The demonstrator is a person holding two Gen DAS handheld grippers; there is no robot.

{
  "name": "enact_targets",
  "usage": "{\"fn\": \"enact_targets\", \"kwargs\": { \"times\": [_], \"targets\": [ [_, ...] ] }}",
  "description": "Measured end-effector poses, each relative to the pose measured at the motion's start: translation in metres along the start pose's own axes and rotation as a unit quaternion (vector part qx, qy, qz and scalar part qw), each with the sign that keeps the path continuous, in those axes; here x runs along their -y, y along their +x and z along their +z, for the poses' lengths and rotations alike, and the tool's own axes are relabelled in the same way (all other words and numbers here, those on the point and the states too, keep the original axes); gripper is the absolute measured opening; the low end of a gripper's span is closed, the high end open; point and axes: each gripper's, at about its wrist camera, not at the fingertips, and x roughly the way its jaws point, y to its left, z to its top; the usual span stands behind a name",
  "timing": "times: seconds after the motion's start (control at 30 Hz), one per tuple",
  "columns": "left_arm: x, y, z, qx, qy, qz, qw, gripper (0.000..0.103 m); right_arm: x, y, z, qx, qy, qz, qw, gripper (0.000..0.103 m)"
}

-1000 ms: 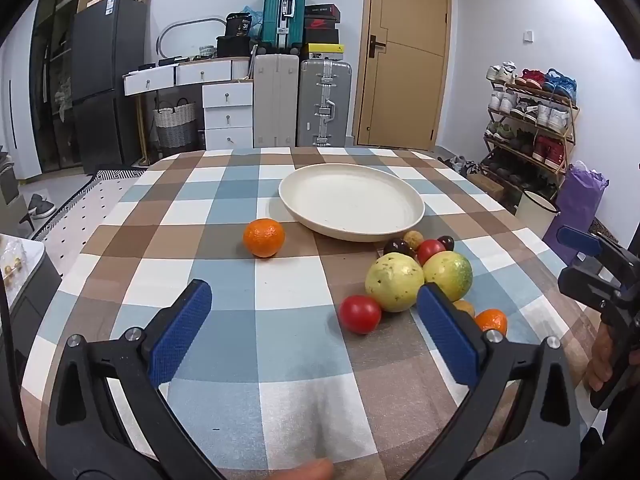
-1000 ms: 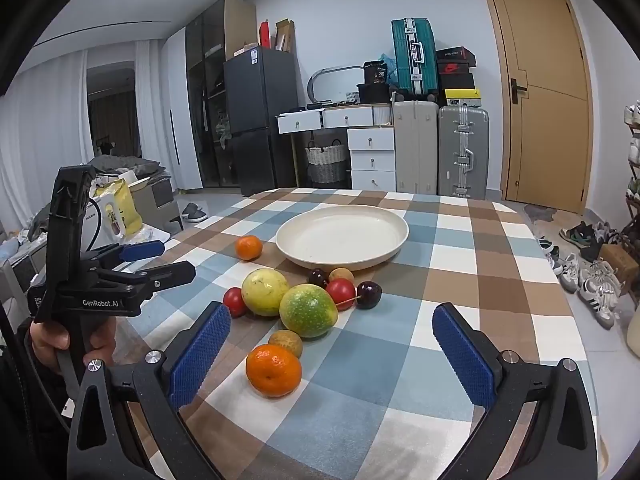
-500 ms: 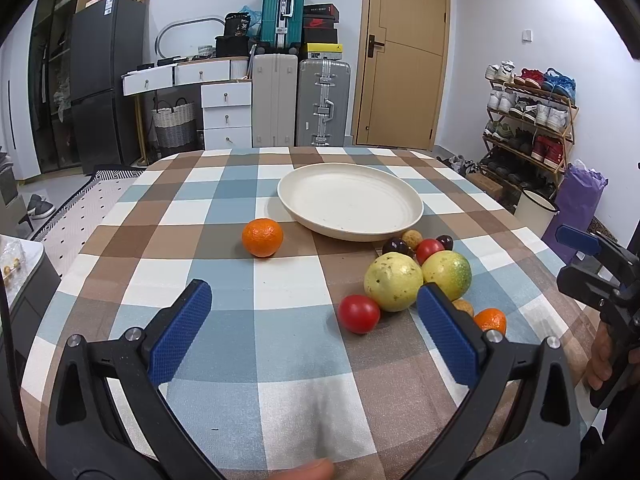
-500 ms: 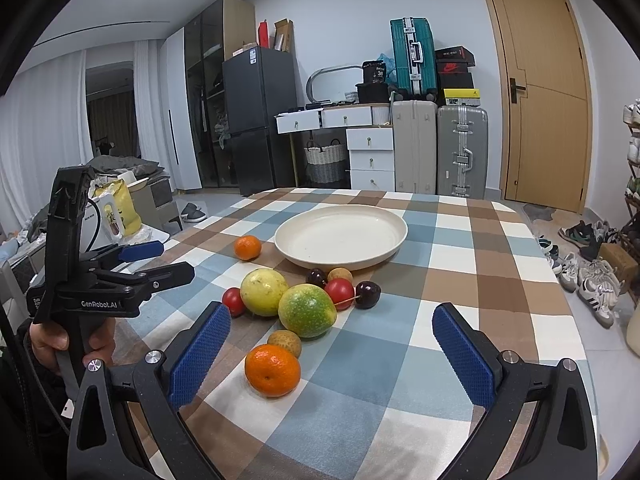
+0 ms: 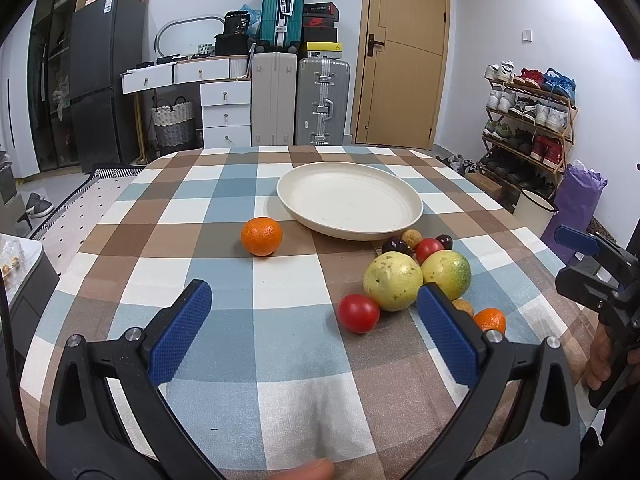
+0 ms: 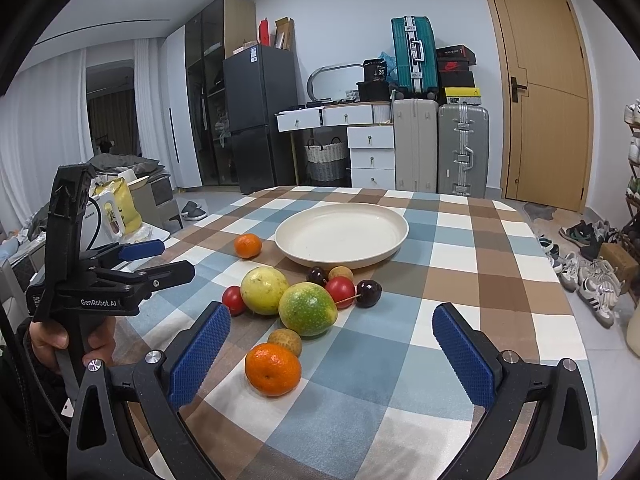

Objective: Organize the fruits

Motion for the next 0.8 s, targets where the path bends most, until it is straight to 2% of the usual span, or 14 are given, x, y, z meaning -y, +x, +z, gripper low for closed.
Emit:
{"fn": "enact_targets", "kwargs": {
  "times": [0.8],
  "targets": [
    [-0.0006, 0.0001, 0.0005, 0.0, 0.0, -0.001, 1.0, 0.102, -0.0007, 0.0026, -0.0021, -0.003, -0.003, -0.002, 1.0, 0.103]
  ]
}}
